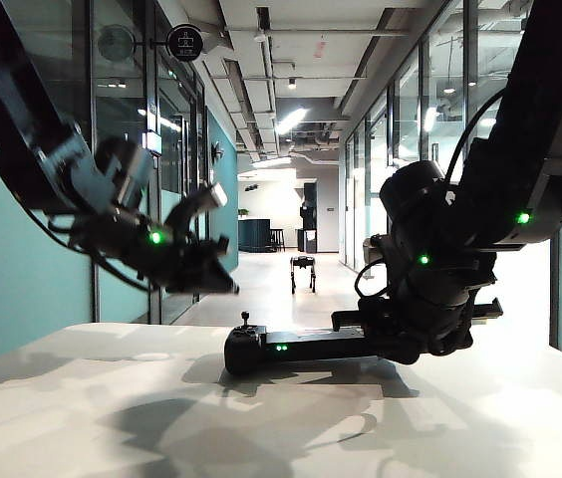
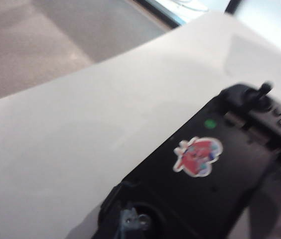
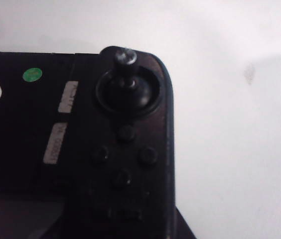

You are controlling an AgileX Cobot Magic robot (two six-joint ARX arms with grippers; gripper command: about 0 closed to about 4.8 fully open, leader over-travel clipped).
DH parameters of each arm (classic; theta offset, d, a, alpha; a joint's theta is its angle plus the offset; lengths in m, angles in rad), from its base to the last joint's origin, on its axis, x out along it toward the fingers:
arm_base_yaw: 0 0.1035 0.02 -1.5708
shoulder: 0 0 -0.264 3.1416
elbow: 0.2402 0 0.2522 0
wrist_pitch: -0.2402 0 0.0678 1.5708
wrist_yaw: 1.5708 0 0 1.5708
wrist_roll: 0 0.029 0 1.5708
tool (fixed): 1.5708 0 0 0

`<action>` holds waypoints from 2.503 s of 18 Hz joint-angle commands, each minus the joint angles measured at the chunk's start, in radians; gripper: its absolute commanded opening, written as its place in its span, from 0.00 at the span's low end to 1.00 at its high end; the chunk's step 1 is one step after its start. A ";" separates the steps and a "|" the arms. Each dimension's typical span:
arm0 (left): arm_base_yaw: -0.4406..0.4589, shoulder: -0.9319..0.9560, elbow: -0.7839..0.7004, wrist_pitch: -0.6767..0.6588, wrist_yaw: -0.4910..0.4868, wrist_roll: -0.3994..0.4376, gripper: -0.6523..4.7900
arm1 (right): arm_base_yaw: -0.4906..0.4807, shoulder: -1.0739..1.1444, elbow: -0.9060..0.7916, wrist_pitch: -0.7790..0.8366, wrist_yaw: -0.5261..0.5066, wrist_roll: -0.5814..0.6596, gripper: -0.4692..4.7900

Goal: Push the left joystick on the remote control sitting on the white table backward to make the robot dog back up in a straight line until it returns close to you.

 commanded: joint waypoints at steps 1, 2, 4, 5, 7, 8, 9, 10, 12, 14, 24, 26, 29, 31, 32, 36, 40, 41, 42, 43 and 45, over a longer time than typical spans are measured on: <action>0.009 0.043 0.047 0.000 0.028 0.021 0.11 | 0.002 -0.012 0.005 0.020 0.010 0.004 0.39; 0.009 0.064 0.067 0.000 0.028 0.029 0.11 | 0.001 -0.012 0.005 0.020 0.010 0.004 0.39; 0.013 0.093 0.107 -0.008 0.062 0.046 0.11 | 0.002 -0.012 0.005 0.019 0.009 0.004 0.39; 0.016 0.113 0.141 -0.032 0.096 0.047 0.11 | 0.002 -0.012 0.005 0.019 0.010 0.004 0.39; 0.020 0.142 0.198 -0.087 0.099 0.071 0.11 | 0.002 -0.012 0.005 0.019 0.009 0.004 0.39; 0.020 0.152 0.218 -0.098 0.111 0.078 0.11 | 0.002 -0.012 0.005 0.019 0.008 0.004 0.39; 0.020 0.162 0.235 -0.110 0.133 0.090 0.11 | 0.002 -0.012 0.005 0.020 0.006 0.005 0.39; 0.020 0.170 0.244 -0.113 0.159 0.093 0.11 | 0.001 -0.012 0.005 0.019 0.006 0.004 0.39; 0.020 0.181 0.245 -0.111 0.165 0.097 0.11 | 0.001 -0.012 0.005 0.020 0.006 0.005 0.39; 0.020 0.187 0.245 -0.111 0.210 0.121 0.11 | 0.002 -0.012 0.005 0.019 0.005 0.005 0.39; 0.023 0.187 0.246 -0.126 0.208 0.190 0.11 | 0.002 -0.012 0.005 0.020 0.012 0.031 0.39; 0.023 0.187 0.246 -0.126 0.208 0.193 0.11 | 0.002 -0.012 0.005 0.020 0.014 0.031 0.39; 0.023 0.199 0.269 -0.127 0.210 0.192 0.11 | 0.002 -0.011 0.005 0.020 0.032 0.031 0.39; 0.023 0.219 0.307 -0.158 0.215 0.192 0.11 | 0.002 -0.011 0.005 0.021 0.032 0.031 0.39; 0.023 0.227 0.320 -0.171 0.220 0.193 0.11 | 0.002 -0.011 0.005 0.021 0.032 0.031 0.39; 0.023 0.231 0.330 -0.198 0.253 0.210 0.11 | 0.002 -0.011 0.005 0.021 0.030 0.031 0.39; 0.023 0.231 0.330 -0.233 0.252 0.254 0.11 | 0.002 -0.011 0.005 0.021 0.030 0.031 0.39; 0.023 0.231 0.330 -0.233 0.252 0.256 0.11 | 0.002 -0.011 0.005 0.021 0.030 0.030 0.39; 0.023 0.231 0.330 -0.233 0.252 0.257 0.11 | 0.002 -0.011 0.005 0.021 0.030 0.031 0.39; 0.023 0.231 0.330 -0.233 0.253 0.257 0.11 | 0.002 -0.011 0.005 0.021 0.030 0.030 0.39; 0.023 0.230 0.331 -0.238 0.253 0.280 0.11 | 0.002 -0.011 0.005 0.021 0.030 0.030 0.39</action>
